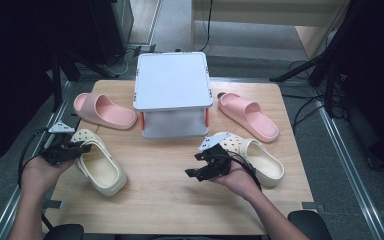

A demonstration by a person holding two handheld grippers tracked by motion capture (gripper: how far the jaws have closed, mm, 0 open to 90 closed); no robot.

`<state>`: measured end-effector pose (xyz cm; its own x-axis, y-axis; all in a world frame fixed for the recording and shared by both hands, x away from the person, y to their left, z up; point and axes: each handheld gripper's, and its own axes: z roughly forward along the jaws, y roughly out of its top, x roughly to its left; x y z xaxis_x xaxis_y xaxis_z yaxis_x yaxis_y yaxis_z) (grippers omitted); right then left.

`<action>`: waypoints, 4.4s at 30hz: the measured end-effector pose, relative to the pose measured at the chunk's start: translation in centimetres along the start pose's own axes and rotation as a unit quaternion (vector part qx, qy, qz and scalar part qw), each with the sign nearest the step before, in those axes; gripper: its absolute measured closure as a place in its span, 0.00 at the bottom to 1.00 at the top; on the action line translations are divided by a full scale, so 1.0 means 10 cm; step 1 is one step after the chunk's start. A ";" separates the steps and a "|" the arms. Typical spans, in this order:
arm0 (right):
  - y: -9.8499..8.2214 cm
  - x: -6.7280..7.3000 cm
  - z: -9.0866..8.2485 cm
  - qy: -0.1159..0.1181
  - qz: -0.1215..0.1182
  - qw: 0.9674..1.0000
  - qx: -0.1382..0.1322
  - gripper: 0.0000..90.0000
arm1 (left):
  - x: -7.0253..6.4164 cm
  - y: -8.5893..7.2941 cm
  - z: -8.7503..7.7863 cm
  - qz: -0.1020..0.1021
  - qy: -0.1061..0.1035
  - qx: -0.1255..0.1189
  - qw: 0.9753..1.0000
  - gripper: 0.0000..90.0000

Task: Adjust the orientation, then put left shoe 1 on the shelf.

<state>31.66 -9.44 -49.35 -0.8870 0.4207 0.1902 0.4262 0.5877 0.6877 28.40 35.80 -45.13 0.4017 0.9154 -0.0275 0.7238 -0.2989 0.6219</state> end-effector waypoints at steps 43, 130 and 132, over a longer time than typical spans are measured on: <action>-0.07 -0.05 -0.20 -0.010 0.031 0.999 -0.024 0.38 | -1.50 1.03 0.46 0.207 -0.199 0.037 0.957 0.85; 0.04 0.07 0.10 0.043 0.018 0.999 -0.003 0.88 | -1.18 0.32 0.86 0.046 -0.214 0.015 0.976 0.94; 0.04 0.08 0.10 0.042 0.019 0.999 -0.002 0.88 | -1.18 0.34 0.88 0.045 -0.214 0.012 0.976 0.94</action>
<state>31.29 -8.16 -49.67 -0.8822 0.3834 0.2732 0.4587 0.5691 0.6824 31.02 21.59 -49.57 0.6581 0.6904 -0.3006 0.6857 -0.3845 0.6181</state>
